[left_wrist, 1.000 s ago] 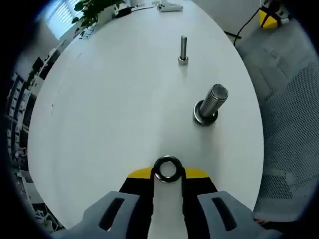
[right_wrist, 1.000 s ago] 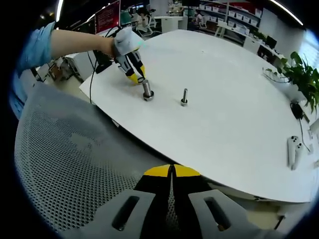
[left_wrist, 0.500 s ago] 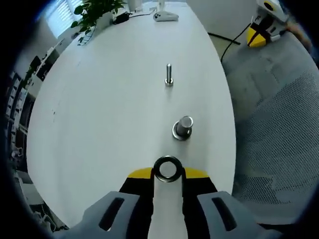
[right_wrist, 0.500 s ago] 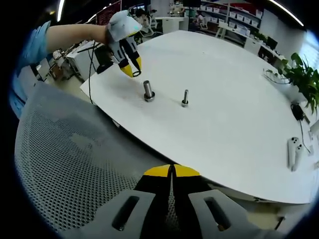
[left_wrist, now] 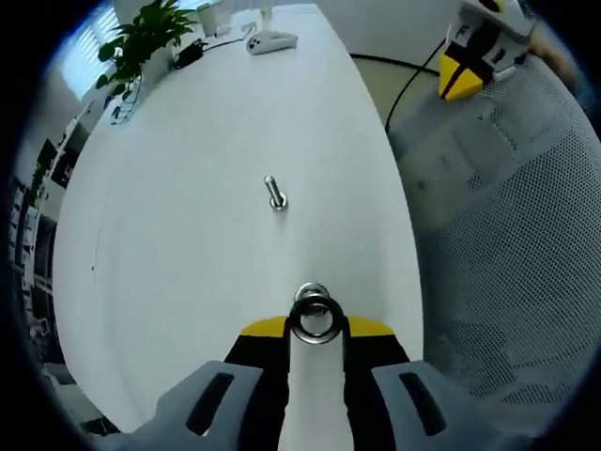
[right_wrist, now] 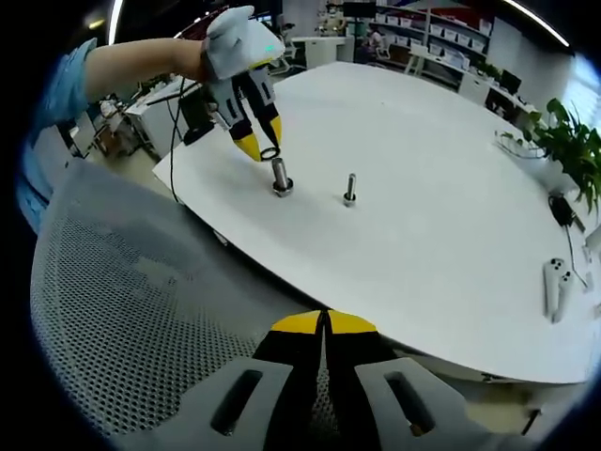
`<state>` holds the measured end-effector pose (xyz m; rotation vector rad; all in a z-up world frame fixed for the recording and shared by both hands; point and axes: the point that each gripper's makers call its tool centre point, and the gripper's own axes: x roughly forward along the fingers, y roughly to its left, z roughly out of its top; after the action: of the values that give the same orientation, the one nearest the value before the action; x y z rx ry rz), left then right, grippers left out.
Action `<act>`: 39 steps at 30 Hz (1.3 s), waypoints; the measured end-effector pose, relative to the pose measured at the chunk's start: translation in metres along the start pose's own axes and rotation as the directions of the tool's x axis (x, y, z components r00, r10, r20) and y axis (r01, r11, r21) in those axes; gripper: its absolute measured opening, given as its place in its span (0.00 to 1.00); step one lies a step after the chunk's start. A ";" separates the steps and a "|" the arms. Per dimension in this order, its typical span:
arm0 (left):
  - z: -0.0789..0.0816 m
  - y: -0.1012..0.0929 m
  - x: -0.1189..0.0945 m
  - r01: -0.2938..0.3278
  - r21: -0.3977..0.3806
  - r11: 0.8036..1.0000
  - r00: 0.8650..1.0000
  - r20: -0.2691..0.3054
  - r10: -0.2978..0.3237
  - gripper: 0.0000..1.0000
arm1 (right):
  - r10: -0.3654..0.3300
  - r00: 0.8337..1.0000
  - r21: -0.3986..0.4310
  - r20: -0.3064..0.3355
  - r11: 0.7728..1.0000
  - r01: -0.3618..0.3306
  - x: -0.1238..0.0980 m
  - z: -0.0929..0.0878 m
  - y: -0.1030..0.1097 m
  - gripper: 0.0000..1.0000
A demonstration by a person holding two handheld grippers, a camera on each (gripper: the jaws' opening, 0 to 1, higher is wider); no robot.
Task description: Place the washer onto the threaded stud by aligning its center hole with the stud, sliding it down to the base, and recovering from edge contact or off-axis alignment until the washer reaches the visible bottom stop.
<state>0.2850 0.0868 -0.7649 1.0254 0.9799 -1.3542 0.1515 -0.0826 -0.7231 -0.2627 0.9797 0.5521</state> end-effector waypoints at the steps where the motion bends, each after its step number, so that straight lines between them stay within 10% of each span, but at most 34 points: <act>1: 0.001 0.000 0.003 0.005 0.001 1.000 1.000 -0.007 -0.005 0.18 | 0.001 1.000 -0.002 0.001 1.000 -0.001 0.000 0.000 0.000 0.04; 39: -0.021 -0.001 0.055 -0.016 -0.096 0.995 0.975 -0.221 -0.005 0.20 | 0.175 0.982 -0.151 0.067 0.975 -0.163 -0.003 0.013 0.030 0.04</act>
<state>0.2847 0.0913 -0.8236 1.1204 1.1955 -1.1928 0.1427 -0.0526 -0.7132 -0.2861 0.8901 0.7859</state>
